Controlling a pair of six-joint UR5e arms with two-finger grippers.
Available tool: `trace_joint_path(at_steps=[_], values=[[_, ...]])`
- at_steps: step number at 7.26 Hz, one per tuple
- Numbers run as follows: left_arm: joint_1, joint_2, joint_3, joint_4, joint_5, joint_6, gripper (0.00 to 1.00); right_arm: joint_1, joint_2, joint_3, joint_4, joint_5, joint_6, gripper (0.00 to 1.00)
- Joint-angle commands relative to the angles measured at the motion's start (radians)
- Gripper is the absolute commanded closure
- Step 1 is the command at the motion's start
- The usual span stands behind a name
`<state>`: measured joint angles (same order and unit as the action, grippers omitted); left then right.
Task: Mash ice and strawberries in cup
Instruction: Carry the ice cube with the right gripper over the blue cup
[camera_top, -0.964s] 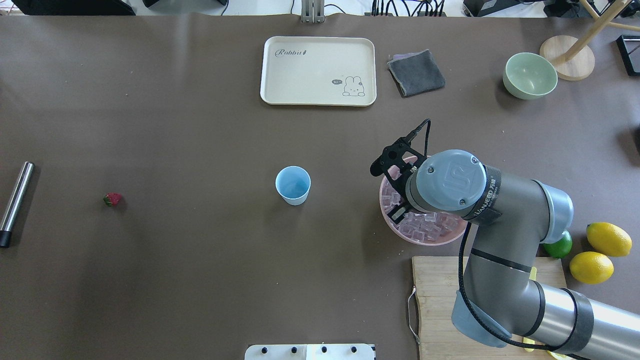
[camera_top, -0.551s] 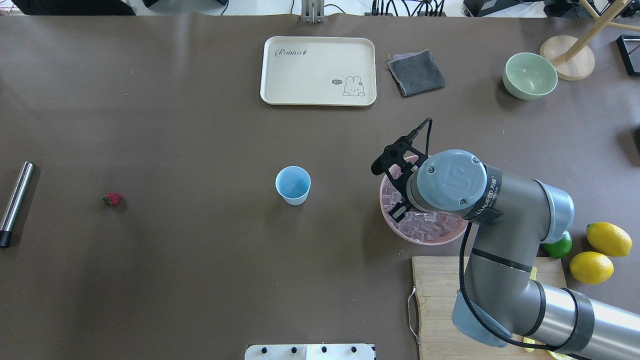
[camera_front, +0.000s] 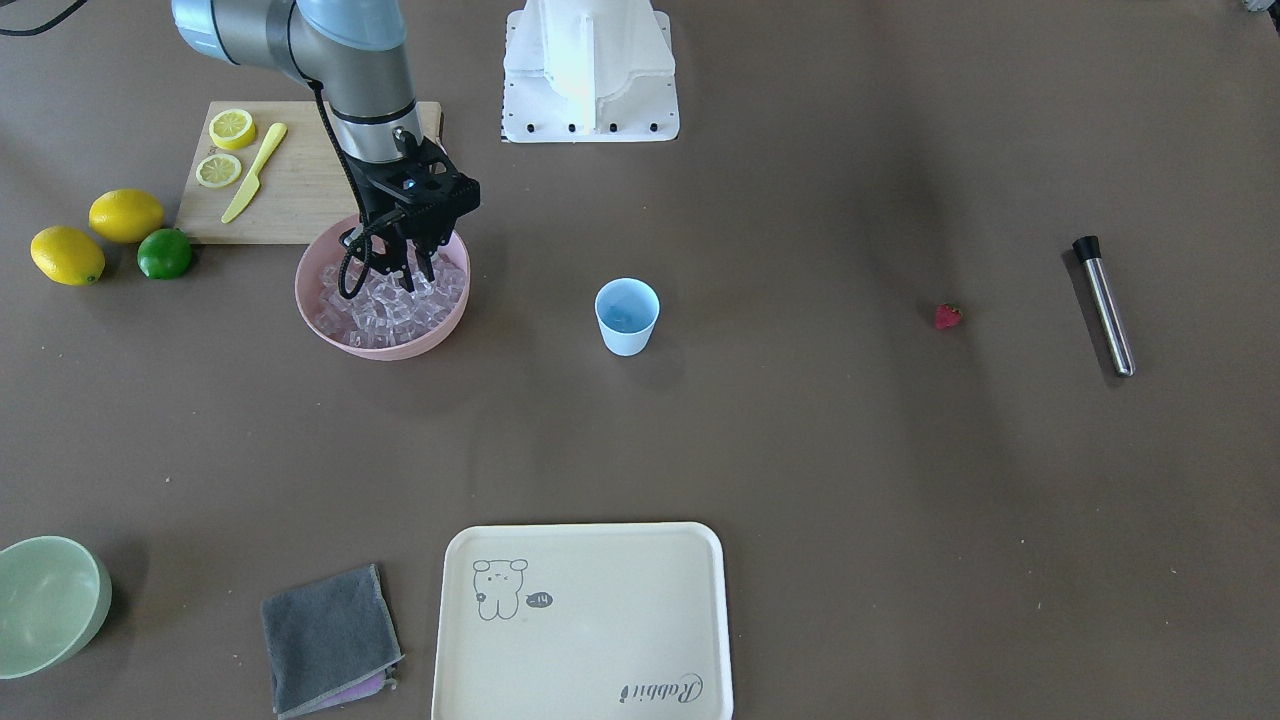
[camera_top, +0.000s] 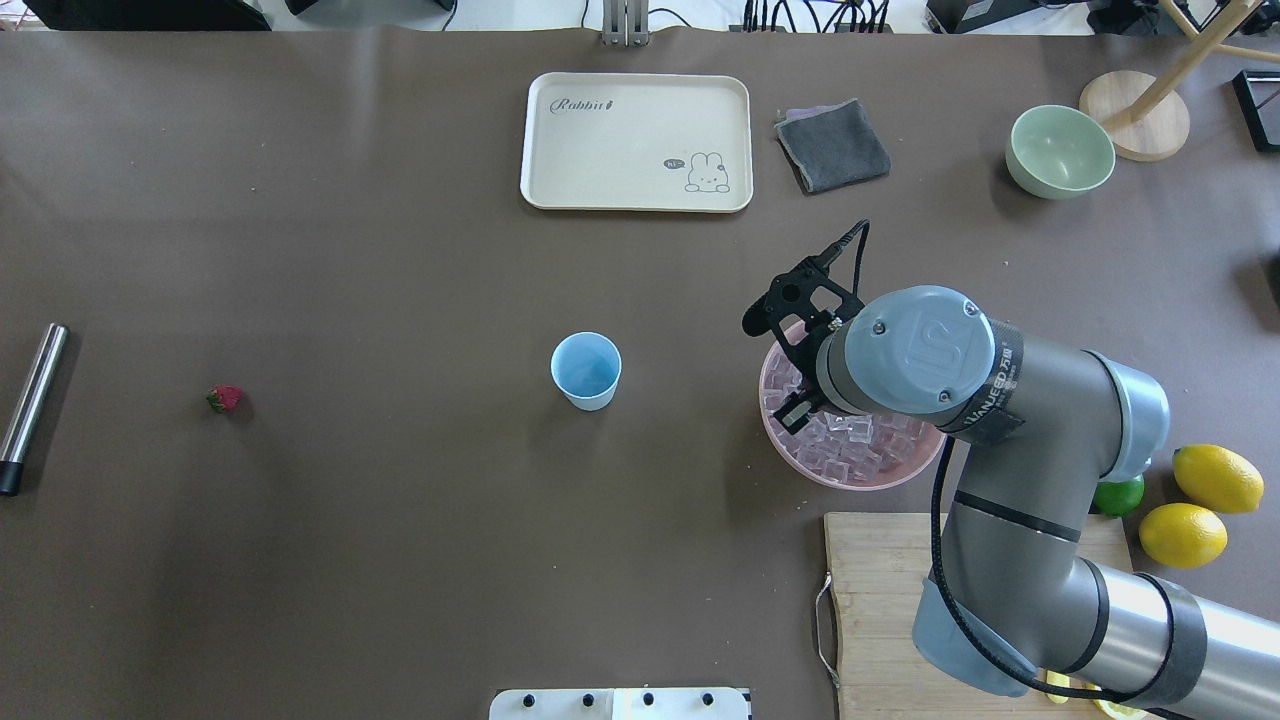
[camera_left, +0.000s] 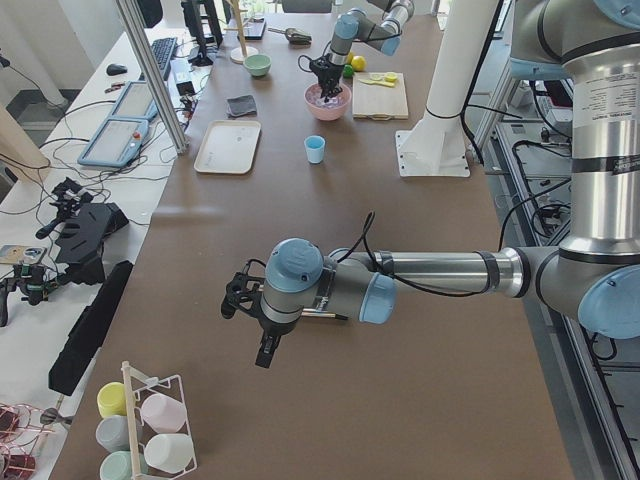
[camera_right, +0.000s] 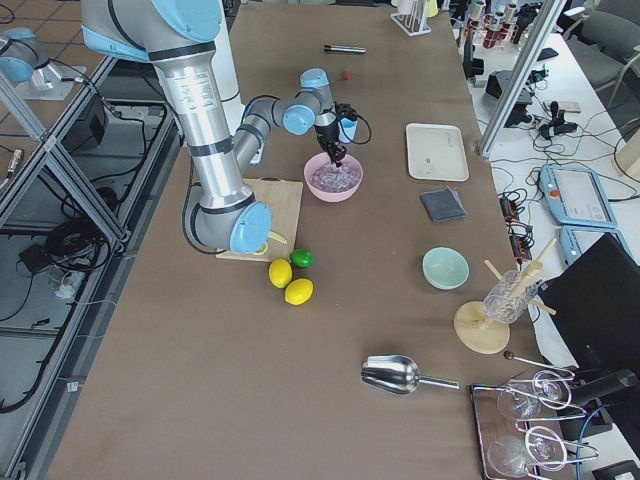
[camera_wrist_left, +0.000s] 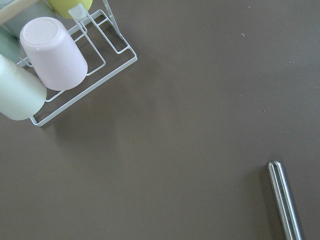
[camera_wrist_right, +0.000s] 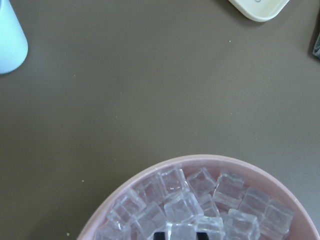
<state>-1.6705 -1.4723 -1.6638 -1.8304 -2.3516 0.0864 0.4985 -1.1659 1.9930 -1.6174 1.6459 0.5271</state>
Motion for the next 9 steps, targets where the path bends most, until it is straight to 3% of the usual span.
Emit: trace_joint_path(at_steps=[1,4,7,9], values=[[0.0,0.001,-0.002,0.0,0.0,-0.001,0.01,0.002,0.079,-0.005,-0.002,0.003,0.132,0.75],[0.0,-0.002,-0.005,0.0,0.0,-0.001,0.01,-0.049,0.254,-0.123,-0.002,0.022,0.496,0.74],[0.0,0.001,-0.004,0.0,-0.002,-0.001,0.01,-0.103,0.412,-0.265,-0.001,-0.04,0.642,0.74],[0.0,0.001,-0.004,0.0,-0.002,-0.001,0.01,-0.12,0.443,-0.336,0.008,-0.064,0.668,0.73]])
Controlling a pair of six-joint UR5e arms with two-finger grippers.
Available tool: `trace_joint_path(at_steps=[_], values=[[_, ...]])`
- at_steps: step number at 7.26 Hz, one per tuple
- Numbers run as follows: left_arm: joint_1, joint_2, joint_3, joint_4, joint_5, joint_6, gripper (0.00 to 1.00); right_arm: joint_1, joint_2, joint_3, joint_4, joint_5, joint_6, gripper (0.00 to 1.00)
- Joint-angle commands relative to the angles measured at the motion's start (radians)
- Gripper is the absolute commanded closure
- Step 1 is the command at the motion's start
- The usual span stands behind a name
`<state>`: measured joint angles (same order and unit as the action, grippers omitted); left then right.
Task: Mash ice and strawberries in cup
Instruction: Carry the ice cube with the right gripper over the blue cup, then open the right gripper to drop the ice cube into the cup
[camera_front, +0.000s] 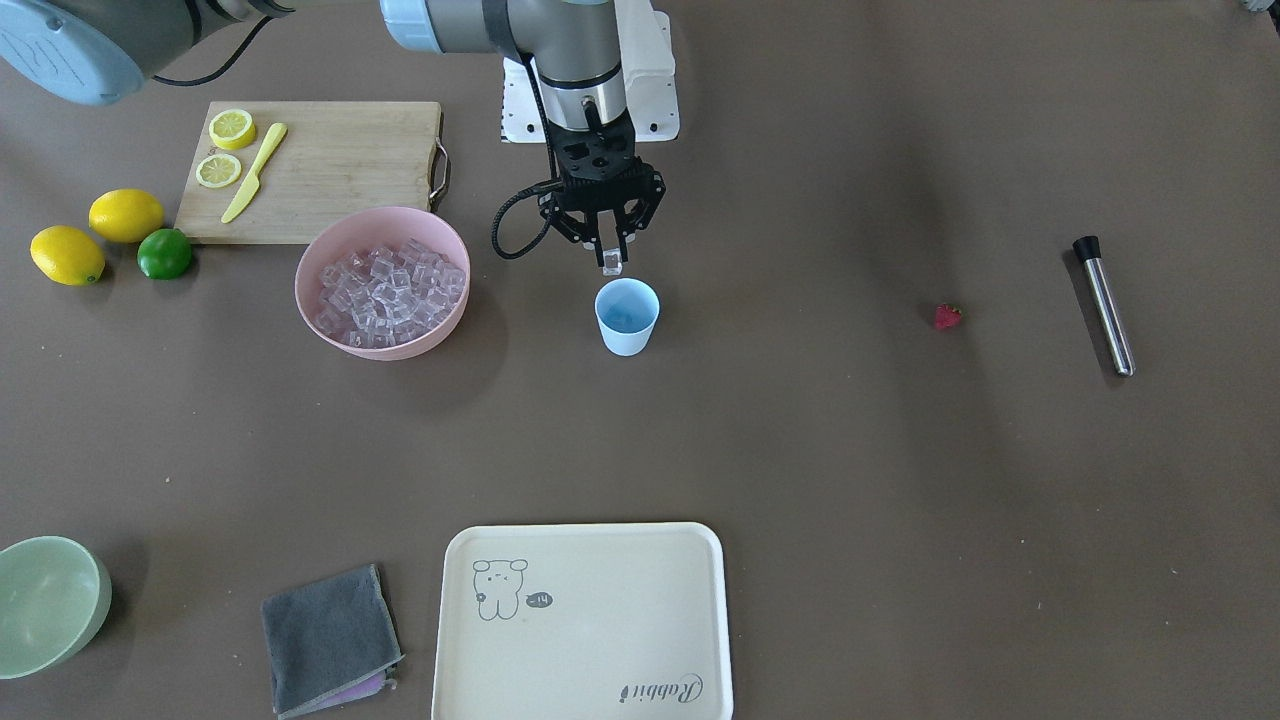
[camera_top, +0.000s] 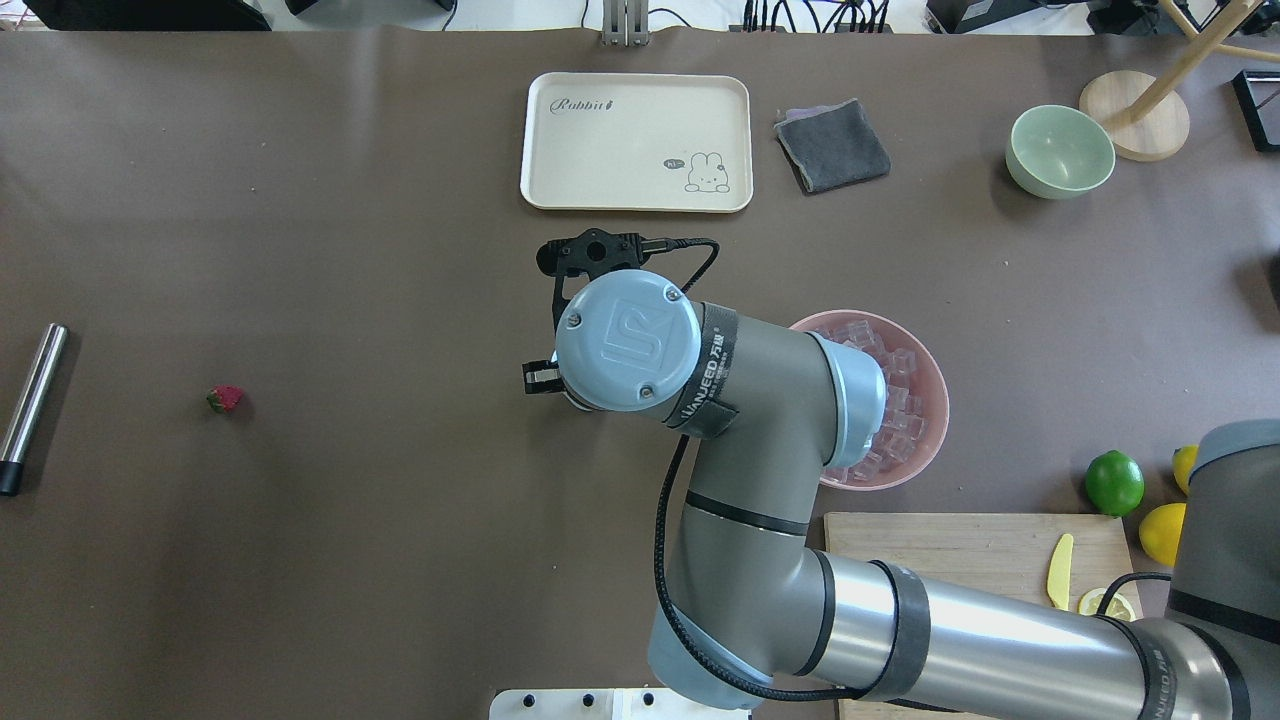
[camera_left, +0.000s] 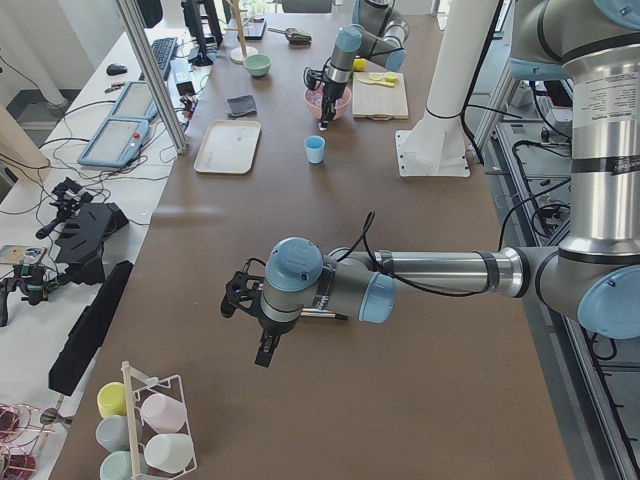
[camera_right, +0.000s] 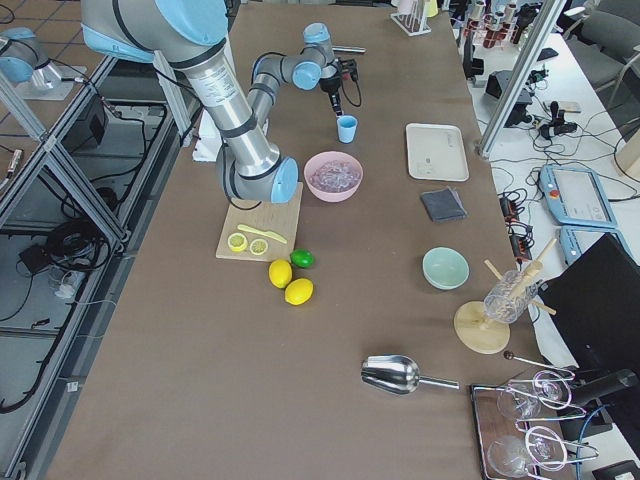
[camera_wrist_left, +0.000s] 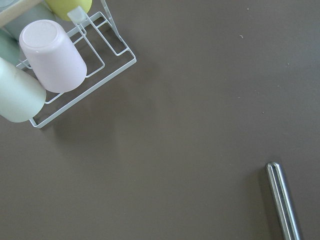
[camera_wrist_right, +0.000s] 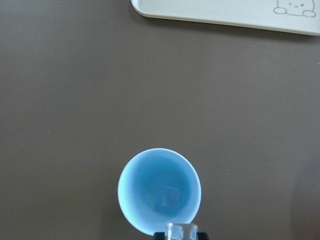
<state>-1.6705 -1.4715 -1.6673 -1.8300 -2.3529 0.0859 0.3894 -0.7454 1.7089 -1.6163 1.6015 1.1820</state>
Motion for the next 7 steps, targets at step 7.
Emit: trace_joint_path(at_steps=[7], values=[[0.0,0.0,0.0,0.0,0.001,0.0,0.01,0.006,0.041,-0.081,0.01,-0.026,0.004,0.67]])
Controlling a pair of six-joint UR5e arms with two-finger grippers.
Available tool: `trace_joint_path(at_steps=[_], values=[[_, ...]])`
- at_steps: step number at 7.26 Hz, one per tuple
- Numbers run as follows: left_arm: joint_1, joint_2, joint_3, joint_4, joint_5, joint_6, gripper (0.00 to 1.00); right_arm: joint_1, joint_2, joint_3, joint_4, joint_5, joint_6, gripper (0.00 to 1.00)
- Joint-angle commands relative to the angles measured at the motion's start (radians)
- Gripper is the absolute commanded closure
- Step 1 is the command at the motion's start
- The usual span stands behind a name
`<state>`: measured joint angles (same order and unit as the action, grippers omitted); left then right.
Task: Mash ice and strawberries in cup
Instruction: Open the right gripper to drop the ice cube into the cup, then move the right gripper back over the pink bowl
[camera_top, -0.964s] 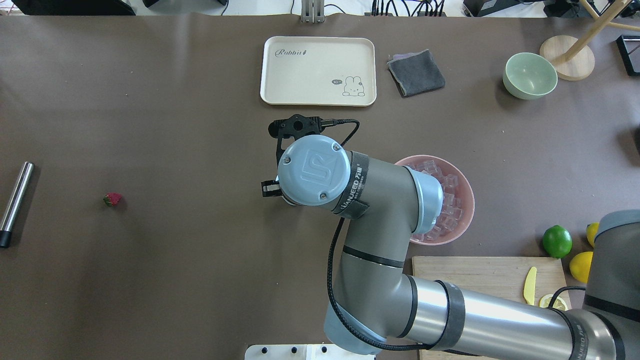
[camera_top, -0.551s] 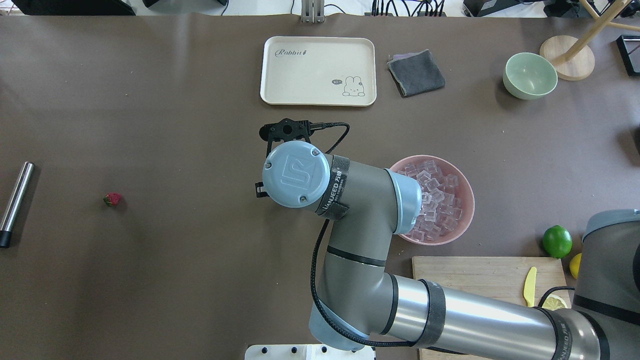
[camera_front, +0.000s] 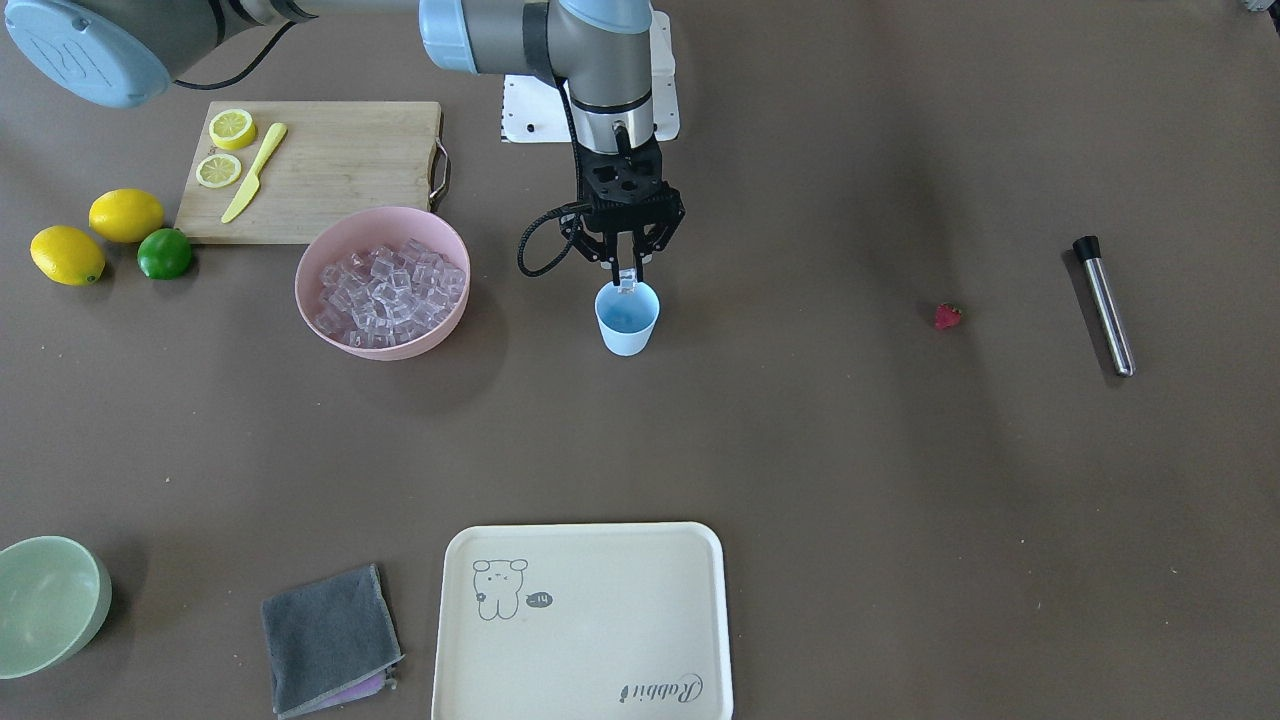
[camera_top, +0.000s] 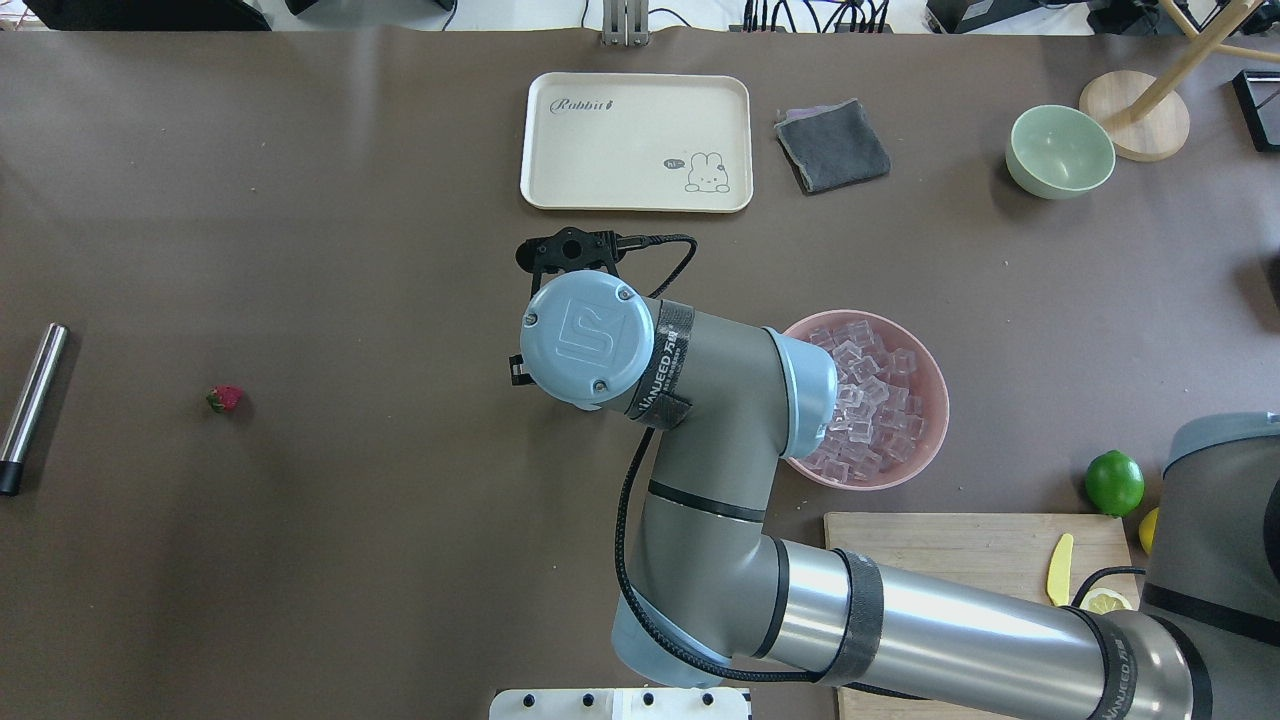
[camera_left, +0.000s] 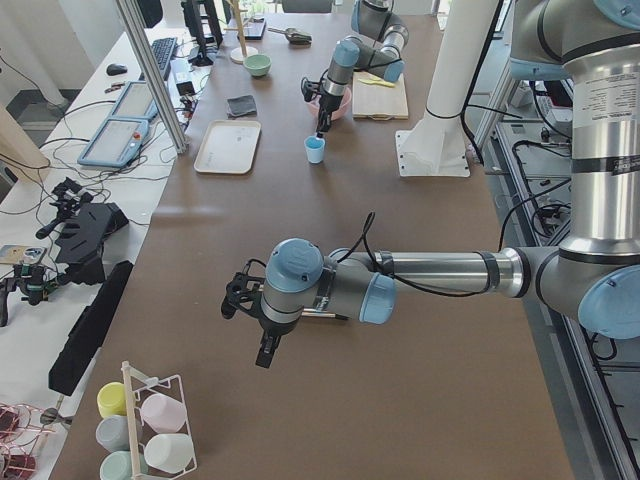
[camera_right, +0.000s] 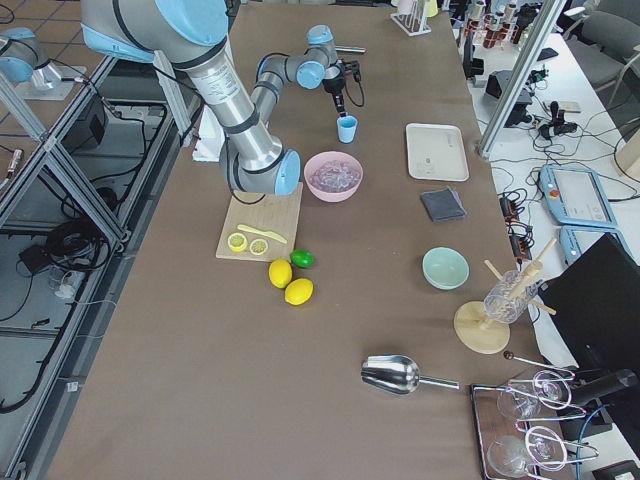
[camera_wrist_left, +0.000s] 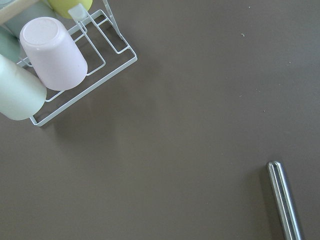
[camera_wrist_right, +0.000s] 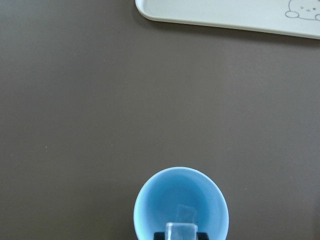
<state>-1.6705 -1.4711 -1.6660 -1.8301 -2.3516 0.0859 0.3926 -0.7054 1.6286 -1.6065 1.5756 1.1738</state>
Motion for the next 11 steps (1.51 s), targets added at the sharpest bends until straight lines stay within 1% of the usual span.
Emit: trace_joint_path(at_steps=[1,2,3,5,6,7,8,10,11], values=[[0.0,0.0,-0.001,0.0,0.0,0.0,0.01,0.003,0.0,-0.001,0.002,0.001,0.012,0.66],[0.0,-0.003,-0.001,0.0,0.0,0.0,0.01,0.006,-0.002,-0.001,0.002,0.0,0.012,0.6],[0.0,-0.003,-0.001,0.0,0.0,0.0,0.01,0.009,0.0,-0.001,0.002,0.001,0.013,0.34],[0.0,-0.008,0.002,0.0,0.0,0.0,0.01,0.023,-0.018,0.026,-0.006,0.023,-0.005,0.33],[0.0,-0.008,-0.001,0.0,0.0,0.0,0.01,0.049,-0.102,0.101,-0.004,0.062,-0.026,0.33],[0.0,-0.008,-0.003,0.0,-0.002,0.0,0.01,0.072,-0.22,0.219,-0.007,0.079,-0.086,0.33],[0.0,-0.005,-0.006,0.0,-0.002,0.0,0.01,0.103,-0.279,0.271,-0.012,0.081,-0.083,0.33],[0.0,-0.006,-0.003,0.0,-0.002,0.0,0.01,0.155,-0.392,0.309,-0.009,0.101,-0.042,0.33],[0.0,-0.005,-0.006,0.0,-0.002,-0.002,0.01,0.169,-0.439,0.341,-0.009,0.101,0.034,0.22]])
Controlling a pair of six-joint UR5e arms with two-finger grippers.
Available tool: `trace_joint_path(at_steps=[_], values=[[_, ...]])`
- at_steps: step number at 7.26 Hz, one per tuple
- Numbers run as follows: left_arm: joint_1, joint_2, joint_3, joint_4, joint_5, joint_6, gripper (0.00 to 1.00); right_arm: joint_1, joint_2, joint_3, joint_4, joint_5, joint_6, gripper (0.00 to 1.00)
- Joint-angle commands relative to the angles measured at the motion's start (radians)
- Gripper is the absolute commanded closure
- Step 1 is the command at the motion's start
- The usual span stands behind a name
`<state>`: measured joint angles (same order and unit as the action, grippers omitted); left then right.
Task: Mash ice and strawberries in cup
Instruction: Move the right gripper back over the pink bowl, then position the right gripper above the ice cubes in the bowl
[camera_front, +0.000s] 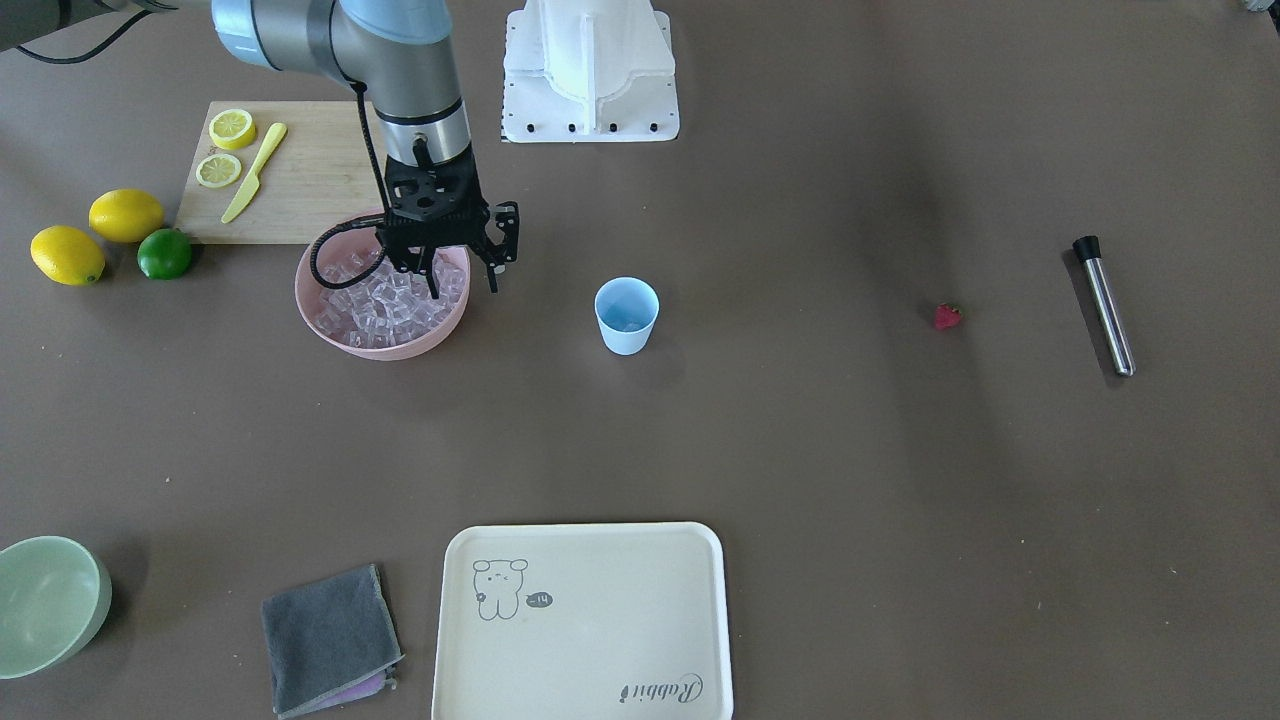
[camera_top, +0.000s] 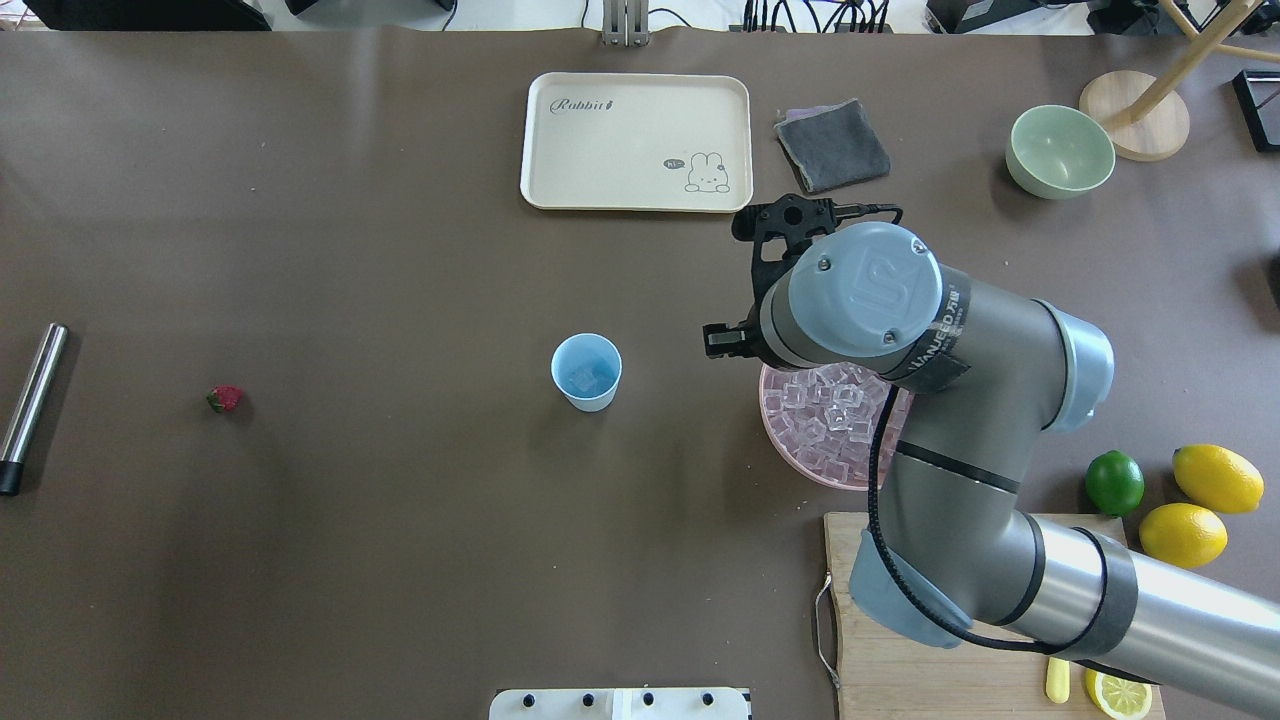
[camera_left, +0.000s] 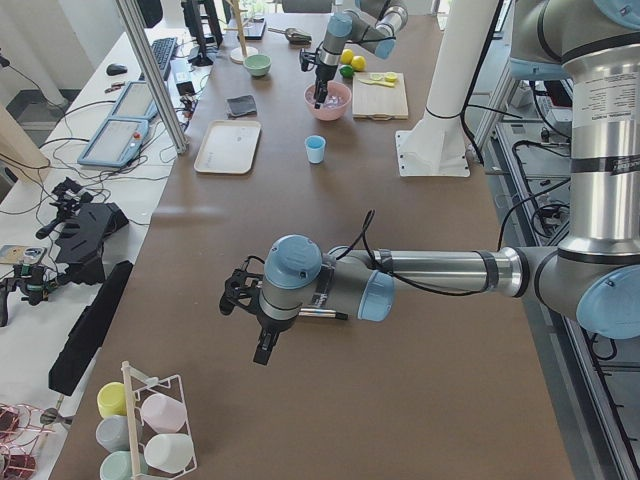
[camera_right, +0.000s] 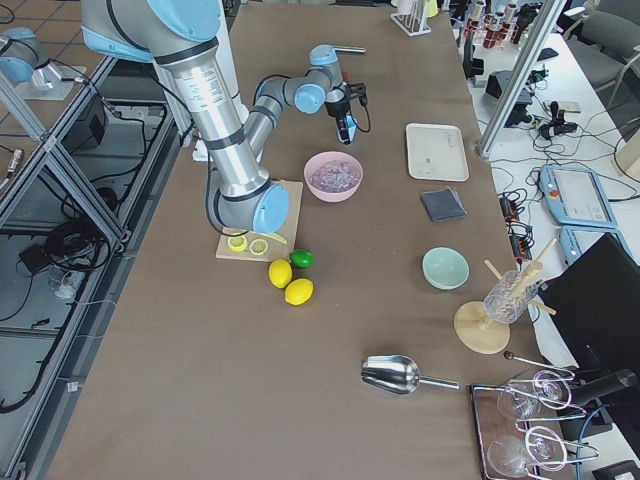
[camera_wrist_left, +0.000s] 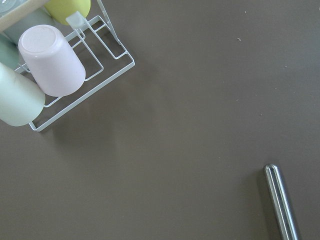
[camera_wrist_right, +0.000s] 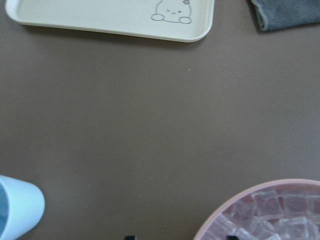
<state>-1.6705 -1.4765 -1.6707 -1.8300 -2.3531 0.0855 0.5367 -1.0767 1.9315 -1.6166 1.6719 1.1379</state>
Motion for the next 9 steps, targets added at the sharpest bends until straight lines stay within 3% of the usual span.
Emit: trace_joint_path(at_steps=[1,9], values=[[0.0,0.001,0.002,0.0,0.001,-0.001,0.01,0.034,-0.078,0.043,0.0,0.003,0.145,0.22],[-0.003,0.007,-0.004,0.0,0.0,0.0,0.01,0.074,-0.094,-0.043,0.012,0.031,0.137,0.28]])
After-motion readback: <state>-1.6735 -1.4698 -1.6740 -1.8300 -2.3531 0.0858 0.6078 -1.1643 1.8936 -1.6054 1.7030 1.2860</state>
